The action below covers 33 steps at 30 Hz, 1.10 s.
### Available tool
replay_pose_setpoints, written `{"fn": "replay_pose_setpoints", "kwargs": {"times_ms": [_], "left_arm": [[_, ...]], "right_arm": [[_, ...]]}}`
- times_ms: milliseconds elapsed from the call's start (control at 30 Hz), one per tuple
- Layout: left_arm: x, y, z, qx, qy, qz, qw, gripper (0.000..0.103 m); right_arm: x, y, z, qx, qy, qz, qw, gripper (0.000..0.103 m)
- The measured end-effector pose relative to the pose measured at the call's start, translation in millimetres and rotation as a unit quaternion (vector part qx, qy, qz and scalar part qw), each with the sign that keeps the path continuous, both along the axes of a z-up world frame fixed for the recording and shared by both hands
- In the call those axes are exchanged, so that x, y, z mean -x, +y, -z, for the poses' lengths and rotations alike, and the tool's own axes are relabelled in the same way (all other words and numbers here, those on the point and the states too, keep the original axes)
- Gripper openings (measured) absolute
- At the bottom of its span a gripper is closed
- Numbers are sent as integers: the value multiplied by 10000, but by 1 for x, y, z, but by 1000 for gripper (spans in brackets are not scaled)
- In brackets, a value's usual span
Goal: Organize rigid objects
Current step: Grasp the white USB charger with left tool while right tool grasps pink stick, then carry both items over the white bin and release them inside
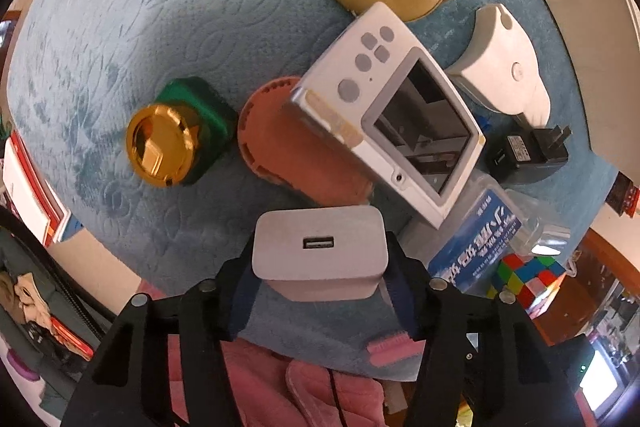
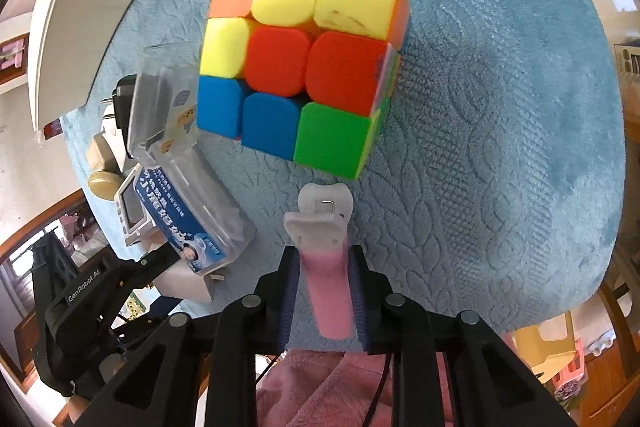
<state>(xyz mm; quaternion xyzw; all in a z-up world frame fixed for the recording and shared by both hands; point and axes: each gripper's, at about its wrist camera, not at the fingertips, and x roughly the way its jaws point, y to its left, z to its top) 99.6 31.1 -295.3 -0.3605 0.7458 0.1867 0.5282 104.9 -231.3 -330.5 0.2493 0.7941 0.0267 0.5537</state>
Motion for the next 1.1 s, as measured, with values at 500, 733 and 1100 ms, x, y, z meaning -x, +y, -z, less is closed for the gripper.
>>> {"fn": "replay_pose_setpoints", "kwargs": {"times_ms": [500, 733, 1100], "left_arm": [[56, 8, -46, -124, -332, 255, 9990, 58], [64, 10, -77, -332, -764, 287, 9961, 58], [24, 9, -147, -858, -1733, 625, 9791, 58]], "right_arm": [[5, 9, -58, -136, -918, -352, 9951, 24], [-7, 26, -104, -221, -1829, -790, 9797, 24], [-38, 34, -169, -232, -3112, -909, 9457, 24]]}}
